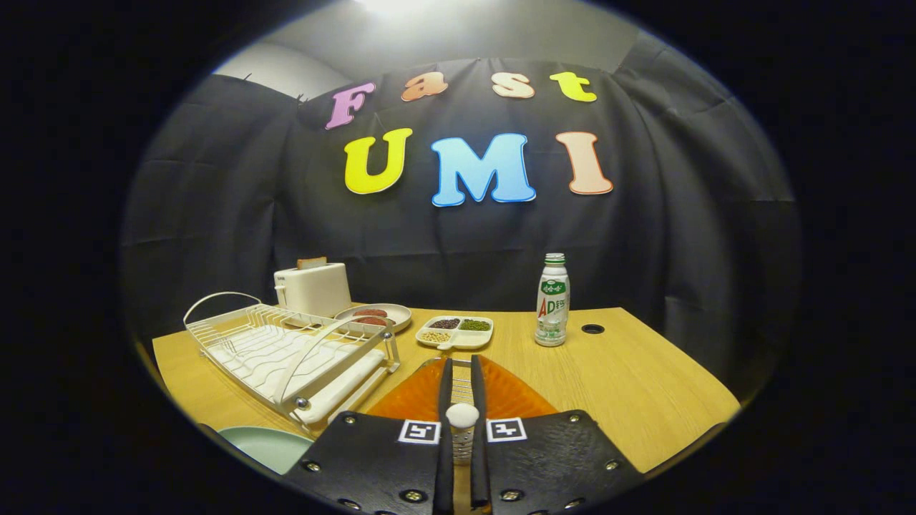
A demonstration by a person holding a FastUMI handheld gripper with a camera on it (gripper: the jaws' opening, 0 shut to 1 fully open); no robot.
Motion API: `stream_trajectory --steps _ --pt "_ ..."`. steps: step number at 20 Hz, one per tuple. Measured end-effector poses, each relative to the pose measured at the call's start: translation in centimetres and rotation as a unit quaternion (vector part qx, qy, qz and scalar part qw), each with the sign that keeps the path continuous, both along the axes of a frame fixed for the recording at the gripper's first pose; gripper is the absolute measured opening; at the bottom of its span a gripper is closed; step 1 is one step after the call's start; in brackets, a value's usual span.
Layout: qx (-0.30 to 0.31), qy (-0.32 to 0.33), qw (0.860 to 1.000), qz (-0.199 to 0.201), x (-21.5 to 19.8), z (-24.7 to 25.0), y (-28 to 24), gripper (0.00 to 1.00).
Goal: Take the plate from the dish rack, then take the spoon from the basket and place it into the plate.
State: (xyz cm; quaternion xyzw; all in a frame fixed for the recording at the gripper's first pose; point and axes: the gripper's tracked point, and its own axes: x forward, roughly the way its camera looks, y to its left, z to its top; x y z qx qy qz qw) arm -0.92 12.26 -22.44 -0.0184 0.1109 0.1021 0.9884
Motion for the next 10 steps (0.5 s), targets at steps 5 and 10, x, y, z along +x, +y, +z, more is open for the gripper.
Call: stream_trajectory --steps 5,10 --pt "-0.007 0.010 1.000 0.007 -0.2 1.7 0.0 0.09" --pt "-0.012 0.006 1.000 0.002 -0.3 5.5 -0.3 0.09"
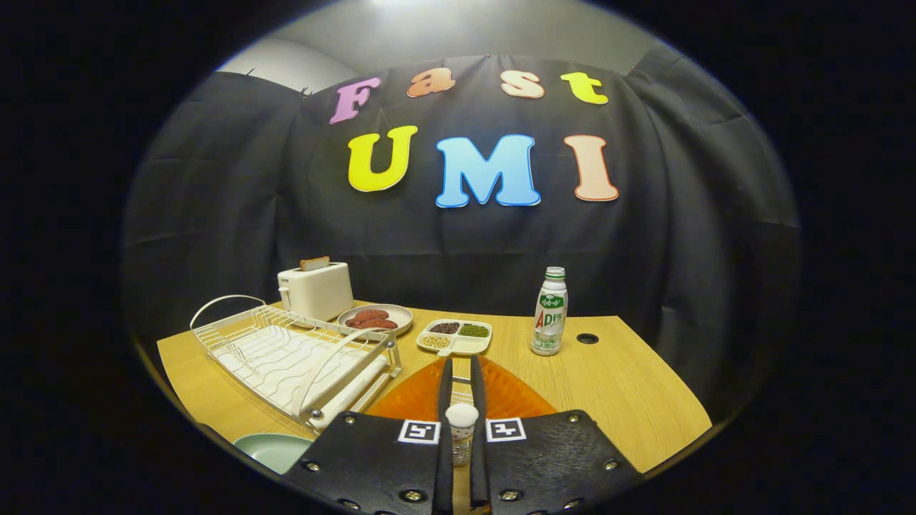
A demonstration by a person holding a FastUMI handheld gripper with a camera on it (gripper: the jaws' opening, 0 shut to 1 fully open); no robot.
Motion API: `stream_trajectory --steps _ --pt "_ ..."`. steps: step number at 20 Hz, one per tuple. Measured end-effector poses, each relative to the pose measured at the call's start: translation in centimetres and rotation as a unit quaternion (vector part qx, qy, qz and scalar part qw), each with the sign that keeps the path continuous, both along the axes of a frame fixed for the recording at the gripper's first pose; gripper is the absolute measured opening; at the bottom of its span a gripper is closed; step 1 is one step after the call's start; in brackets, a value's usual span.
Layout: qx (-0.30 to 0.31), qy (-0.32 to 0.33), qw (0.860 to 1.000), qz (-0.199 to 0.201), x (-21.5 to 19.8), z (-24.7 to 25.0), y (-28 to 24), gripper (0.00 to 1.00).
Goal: Take the plate from the dish rack, then take the spoon from the basket and place it into the plate.
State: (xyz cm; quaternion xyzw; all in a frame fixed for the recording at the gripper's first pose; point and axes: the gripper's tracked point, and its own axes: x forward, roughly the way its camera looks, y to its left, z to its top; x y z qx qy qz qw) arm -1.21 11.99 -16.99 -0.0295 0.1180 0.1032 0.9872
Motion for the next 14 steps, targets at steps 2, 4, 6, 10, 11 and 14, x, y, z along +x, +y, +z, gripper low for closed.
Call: stream_trajectory --steps 2,4,6,10,11,14 --pt "-0.006 -0.004 1.000 0.001 -0.5 2.1 0.0 0.09" --pt "-0.011 -0.009 1.000 0.004 -1.3 4.3 -0.1 0.09" --pt "-0.023 -0.013 1.000 0.007 -2.4 6.3 -0.1 0.09" --pt "-0.034 -0.009 0.999 0.010 -5.5 9.0 0.4 0.09" --pt "-0.030 -0.005 0.999 0.009 -5.9 9.2 0.8 0.09" --pt "-0.042 0.001 0.999 0.017 -8.1 9.5 1.8 0.09"
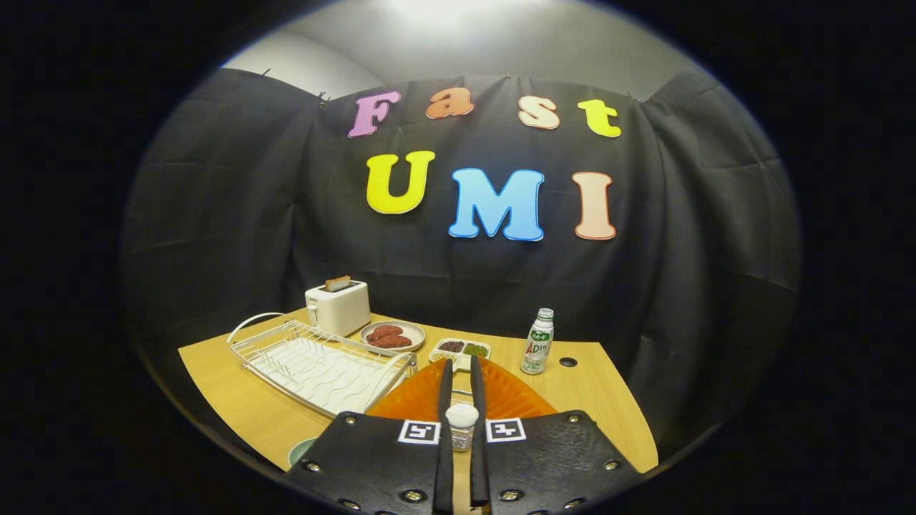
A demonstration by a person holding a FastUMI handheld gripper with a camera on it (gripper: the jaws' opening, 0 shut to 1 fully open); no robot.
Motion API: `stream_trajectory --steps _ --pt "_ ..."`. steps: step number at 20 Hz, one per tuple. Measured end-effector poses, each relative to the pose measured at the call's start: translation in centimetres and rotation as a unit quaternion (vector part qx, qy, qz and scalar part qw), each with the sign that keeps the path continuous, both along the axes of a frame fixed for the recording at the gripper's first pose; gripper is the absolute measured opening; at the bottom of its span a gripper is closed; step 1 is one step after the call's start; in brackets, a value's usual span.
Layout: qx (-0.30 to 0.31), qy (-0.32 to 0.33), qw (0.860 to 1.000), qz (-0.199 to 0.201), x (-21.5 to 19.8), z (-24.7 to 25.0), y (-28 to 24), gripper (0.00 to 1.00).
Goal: Take the plate from the dish rack, then take the spoon from the basket and place it into the plate.
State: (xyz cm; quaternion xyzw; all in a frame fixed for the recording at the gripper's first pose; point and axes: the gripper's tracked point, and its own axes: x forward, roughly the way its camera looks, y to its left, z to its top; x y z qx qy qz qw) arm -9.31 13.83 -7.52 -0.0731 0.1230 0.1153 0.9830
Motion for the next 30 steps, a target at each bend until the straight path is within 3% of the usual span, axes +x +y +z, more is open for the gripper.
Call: stream_trajectory --steps 11,21,25,30 --pt "-0.012 0.107 0.991 0.080 -4.3 -8.2 6.7 0.09" --pt "-0.032 0.141 0.979 0.141 -4.9 -12.3 14.8 0.09" --pt "-0.043 0.159 0.975 0.148 -5.6 -13.7 15.4 0.10" --pt "-0.043 0.171 0.973 0.151 -5.8 -13.7 15.0 0.19"
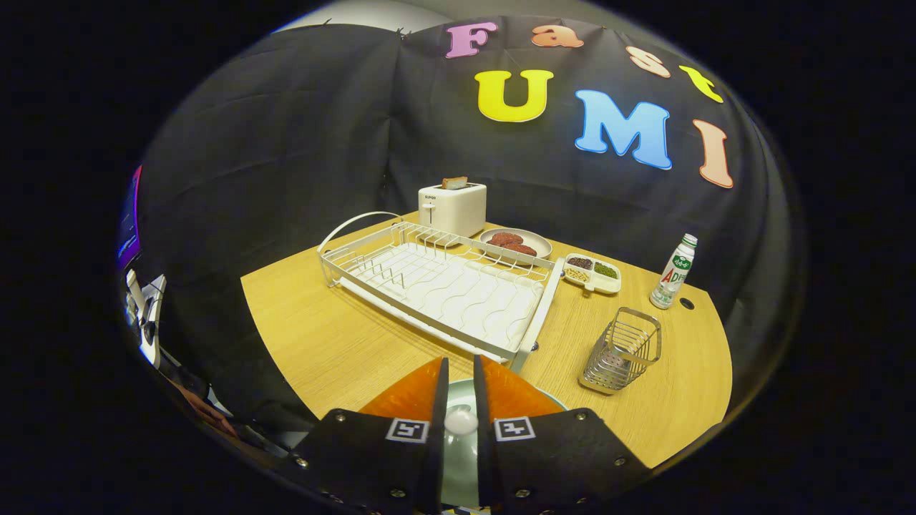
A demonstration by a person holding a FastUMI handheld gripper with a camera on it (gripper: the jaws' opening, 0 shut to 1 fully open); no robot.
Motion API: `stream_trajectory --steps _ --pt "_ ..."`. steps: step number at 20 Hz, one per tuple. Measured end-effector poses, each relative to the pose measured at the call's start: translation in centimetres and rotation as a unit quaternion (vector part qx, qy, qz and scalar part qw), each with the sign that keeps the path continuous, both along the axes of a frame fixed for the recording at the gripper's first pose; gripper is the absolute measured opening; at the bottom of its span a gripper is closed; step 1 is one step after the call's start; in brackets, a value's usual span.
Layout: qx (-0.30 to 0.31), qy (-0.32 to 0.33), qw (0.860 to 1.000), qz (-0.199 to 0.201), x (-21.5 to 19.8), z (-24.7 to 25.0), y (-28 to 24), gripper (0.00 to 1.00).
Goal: Take the plate from the dish rack, then take the spoon from the basket and place it into the plate.
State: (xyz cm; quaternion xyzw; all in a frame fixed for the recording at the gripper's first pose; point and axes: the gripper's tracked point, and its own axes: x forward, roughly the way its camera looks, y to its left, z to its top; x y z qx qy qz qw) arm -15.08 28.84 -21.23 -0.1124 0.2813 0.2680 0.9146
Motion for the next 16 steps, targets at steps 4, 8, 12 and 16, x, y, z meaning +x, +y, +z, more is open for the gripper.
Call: stream_trajectory --steps 4,8,12,16 --pt "0.000 -0.031 0.999 -0.017 1.6 2.3 -1.1 0.45" --pt "0.020 -0.089 0.994 -0.057 3.6 7.6 -4.0 0.45" --pt "0.050 -0.151 0.981 -0.108 6.0 14.1 -7.2 0.45" --pt "0.077 -0.224 0.955 -0.177 8.0 20.6 -11.0 0.52"
